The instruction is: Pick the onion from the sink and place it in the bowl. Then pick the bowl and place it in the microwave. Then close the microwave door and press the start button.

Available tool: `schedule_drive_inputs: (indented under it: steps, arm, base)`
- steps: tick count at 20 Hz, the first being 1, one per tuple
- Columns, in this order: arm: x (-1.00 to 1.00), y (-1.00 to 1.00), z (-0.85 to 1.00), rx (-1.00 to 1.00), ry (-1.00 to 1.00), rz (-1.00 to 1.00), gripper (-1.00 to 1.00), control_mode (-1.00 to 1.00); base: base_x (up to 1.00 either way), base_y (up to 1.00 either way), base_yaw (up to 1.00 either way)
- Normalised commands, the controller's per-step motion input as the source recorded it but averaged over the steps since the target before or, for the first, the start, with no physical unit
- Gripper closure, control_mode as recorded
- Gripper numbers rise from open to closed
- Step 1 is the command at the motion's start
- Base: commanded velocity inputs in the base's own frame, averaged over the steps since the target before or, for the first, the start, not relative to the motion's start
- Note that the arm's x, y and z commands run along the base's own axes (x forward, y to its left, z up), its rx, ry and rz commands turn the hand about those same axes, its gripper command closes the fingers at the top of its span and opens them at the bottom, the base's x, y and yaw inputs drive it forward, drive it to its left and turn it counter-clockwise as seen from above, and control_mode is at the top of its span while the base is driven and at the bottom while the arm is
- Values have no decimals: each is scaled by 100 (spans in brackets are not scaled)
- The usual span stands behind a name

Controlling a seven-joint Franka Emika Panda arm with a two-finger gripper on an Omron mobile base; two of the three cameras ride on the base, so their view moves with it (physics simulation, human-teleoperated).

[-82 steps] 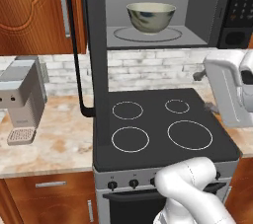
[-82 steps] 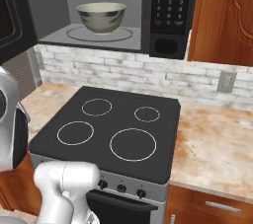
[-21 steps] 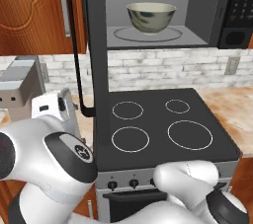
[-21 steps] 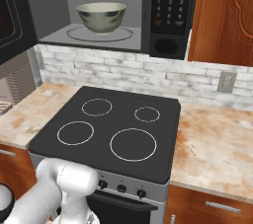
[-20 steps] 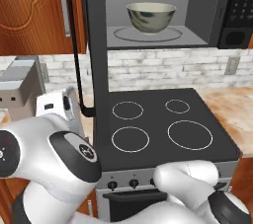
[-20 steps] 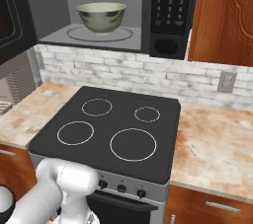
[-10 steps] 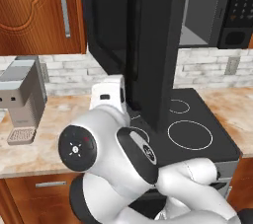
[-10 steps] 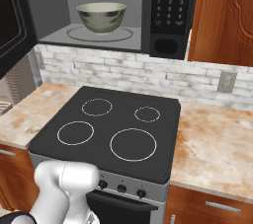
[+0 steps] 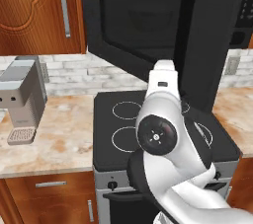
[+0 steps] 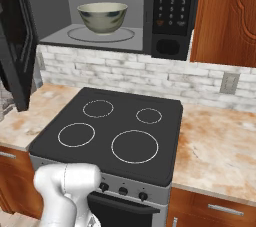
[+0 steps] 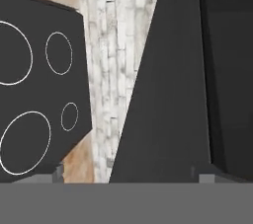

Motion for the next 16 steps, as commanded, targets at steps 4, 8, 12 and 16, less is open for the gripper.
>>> schedule_drive_inputs:
  steps: [4,8,12,16]
  arm:
    - [70,-100,37,0,-8,0,-100,-100]
    - [93,-89,39,0,-3,-11,-100,-100]
    - [99,-84,37,0,0,-15,-100,-100]
    - [100,-70,29,0,0,-14,-100,-100]
  base:
    - [0,0,0]
    - [0,0,0]
    - [0,0,0]
    - [0,0,0]
